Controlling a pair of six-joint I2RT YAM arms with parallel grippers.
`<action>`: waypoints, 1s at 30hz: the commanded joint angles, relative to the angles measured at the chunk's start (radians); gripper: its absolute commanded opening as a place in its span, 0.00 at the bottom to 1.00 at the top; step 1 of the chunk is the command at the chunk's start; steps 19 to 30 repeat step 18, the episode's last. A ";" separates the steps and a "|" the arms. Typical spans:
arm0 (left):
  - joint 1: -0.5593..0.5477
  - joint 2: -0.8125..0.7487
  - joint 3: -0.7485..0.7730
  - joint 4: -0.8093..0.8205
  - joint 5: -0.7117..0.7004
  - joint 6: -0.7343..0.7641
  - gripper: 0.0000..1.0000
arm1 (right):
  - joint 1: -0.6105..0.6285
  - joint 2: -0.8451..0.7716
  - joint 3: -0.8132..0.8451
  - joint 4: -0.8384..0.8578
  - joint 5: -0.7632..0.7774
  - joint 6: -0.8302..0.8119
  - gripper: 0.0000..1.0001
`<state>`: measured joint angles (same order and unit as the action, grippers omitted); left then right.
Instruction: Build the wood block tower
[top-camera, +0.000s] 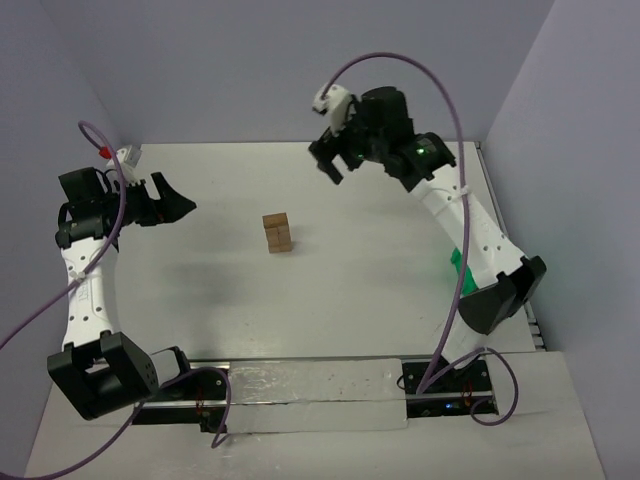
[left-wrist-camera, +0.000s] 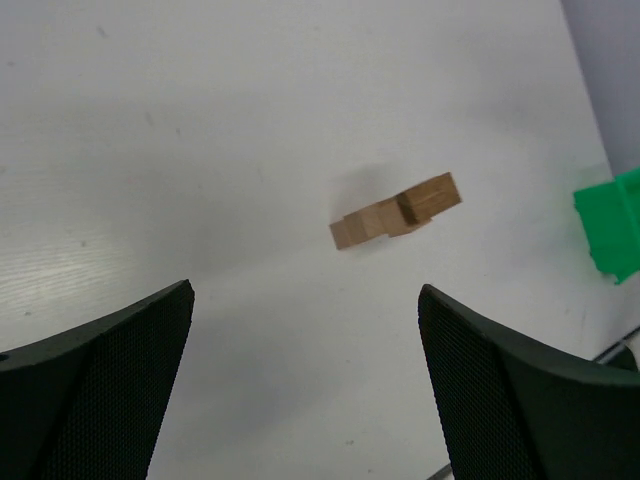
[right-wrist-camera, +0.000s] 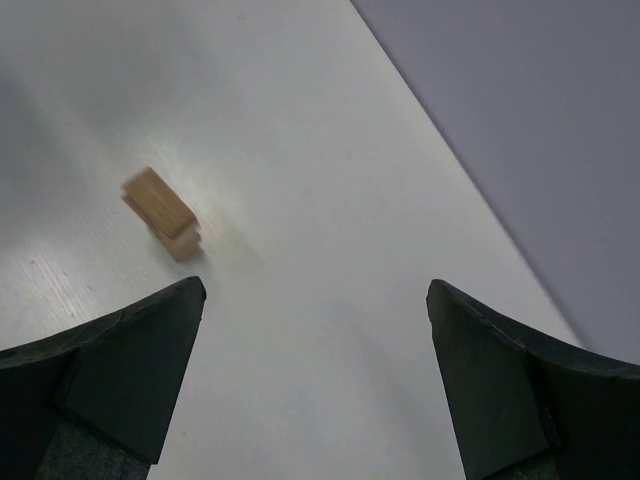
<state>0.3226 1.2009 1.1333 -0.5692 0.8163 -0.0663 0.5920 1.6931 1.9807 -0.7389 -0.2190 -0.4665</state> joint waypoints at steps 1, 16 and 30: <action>0.006 0.008 0.029 -0.018 -0.183 0.044 0.99 | -0.163 -0.105 -0.244 0.119 0.086 0.309 1.00; 0.006 -0.038 -0.111 0.116 -0.392 0.053 0.99 | -0.422 -0.602 -1.018 0.449 0.244 0.460 1.00; 0.005 -0.051 -0.126 0.125 -0.421 0.053 0.99 | -0.430 -0.626 -1.027 0.450 0.247 0.463 1.00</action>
